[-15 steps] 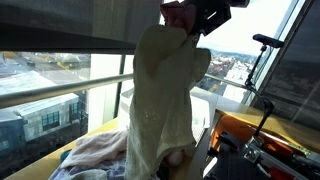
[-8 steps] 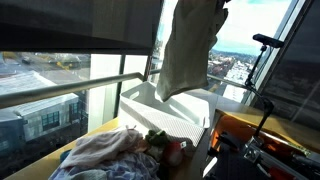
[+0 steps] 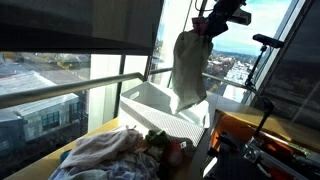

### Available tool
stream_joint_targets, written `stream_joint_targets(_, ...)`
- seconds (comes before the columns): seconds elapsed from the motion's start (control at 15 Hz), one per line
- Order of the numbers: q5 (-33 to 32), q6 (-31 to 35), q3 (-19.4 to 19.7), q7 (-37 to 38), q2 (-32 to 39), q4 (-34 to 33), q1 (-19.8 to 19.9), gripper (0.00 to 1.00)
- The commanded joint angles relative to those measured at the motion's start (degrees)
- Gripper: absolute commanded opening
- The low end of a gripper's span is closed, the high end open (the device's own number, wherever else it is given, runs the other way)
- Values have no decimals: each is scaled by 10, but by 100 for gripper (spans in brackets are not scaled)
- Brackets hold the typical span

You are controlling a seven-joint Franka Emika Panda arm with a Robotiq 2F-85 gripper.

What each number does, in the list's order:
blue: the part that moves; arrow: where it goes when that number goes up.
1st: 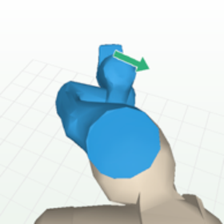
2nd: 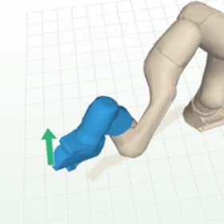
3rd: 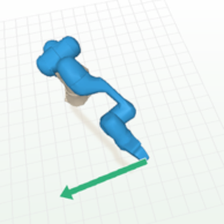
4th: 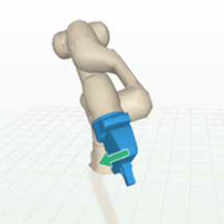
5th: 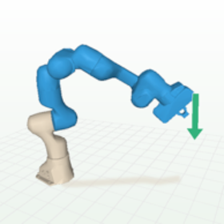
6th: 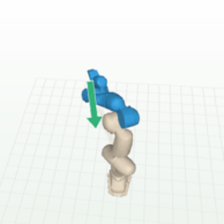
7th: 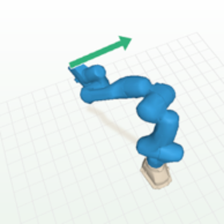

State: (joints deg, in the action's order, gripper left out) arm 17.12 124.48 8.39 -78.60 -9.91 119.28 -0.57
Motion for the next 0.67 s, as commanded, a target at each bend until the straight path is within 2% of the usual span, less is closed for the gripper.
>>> stream_joint_targets(0.0,27,75,-5,-27,14,33,1,2)
stream_joint_targets(0.13,31,95,-4,-37,36,35,4,2)
stream_joint_targets(0.2,30,97,-5,-38,42,36,4,31)
stream_joint_targets(0.27,26,97,-9,-35,48,37,4,33)
stream_joint_targets(0.4,21,98,-20,-32,57,40,0,46)
stream_joint_targets(0.6,10,98,-42,-23,60,42,-6,69)
